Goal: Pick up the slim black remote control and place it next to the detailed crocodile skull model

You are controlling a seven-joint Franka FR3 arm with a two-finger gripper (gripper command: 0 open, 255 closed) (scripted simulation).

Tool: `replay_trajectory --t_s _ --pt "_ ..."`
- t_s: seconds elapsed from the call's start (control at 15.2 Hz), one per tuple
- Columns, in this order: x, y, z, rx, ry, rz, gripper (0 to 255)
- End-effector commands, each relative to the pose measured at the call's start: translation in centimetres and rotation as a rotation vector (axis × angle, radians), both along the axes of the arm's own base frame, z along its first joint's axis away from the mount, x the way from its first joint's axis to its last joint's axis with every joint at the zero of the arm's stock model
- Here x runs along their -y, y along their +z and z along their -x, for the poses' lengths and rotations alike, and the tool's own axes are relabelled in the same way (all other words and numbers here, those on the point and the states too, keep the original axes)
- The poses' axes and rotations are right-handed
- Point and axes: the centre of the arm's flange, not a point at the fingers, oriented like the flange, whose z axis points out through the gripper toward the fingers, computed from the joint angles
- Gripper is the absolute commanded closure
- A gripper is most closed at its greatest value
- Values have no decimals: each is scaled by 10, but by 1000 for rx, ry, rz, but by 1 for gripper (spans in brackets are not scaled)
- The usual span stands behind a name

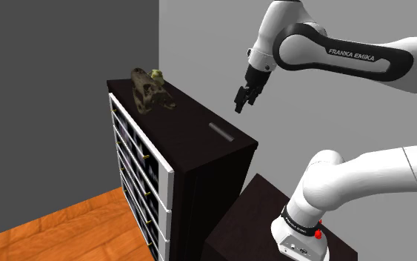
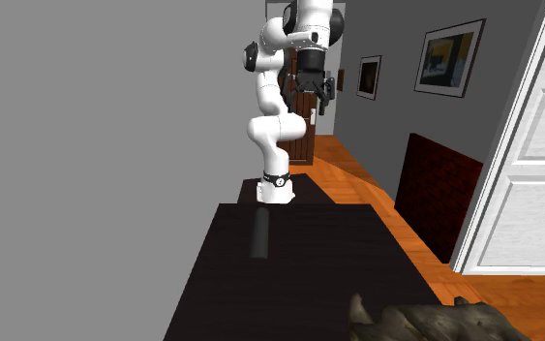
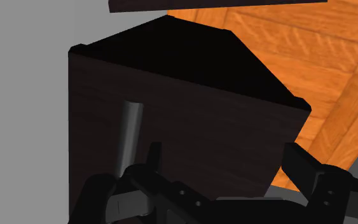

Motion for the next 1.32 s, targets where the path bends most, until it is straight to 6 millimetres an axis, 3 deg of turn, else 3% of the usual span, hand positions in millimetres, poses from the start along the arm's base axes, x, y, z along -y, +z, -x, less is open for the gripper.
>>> replay_trajectory --t_s 0.0,1.25 --pt "0 0 0 0 0 0 0" --pt "136 -169 -124 54 -168 -46 0"
